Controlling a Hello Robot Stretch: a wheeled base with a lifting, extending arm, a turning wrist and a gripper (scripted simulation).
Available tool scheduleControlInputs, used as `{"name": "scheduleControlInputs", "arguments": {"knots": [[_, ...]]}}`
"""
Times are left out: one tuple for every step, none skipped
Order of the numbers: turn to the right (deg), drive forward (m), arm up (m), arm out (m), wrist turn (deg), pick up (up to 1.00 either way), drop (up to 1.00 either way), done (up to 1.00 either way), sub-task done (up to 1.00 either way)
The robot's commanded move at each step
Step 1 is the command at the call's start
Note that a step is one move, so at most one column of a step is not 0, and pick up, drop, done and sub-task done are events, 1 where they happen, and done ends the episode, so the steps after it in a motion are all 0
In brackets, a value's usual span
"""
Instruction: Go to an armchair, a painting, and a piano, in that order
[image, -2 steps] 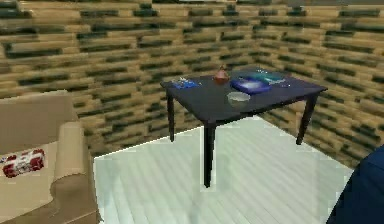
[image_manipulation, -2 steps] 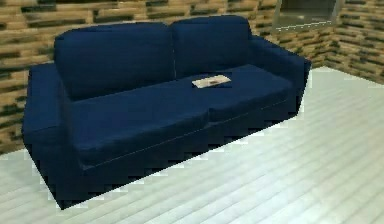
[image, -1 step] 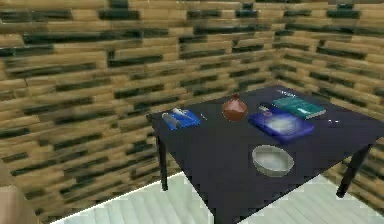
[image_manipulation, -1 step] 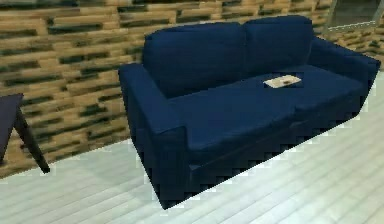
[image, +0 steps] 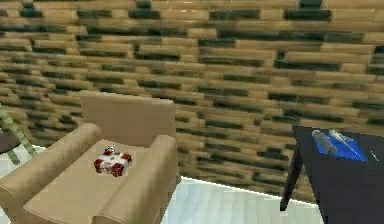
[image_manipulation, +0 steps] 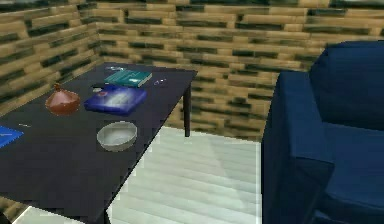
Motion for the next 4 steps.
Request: {"name": "scheduleControlInputs", "arguments": {"knots": [[-27.0,0.0,0.0,0.0,0.0,0.0,0.0,0.0,0.0],[0.0,0.0,0.0,0.0,0.0,0.0,0.0,0.0,1.0],[-45.0,0.0,0.0,0.0,0.0,0.0,0.0,0.0,0.0],[-6.0,0.0,0.0,0.0,0.0,0.0,0.0,0.0,0.0]]}}
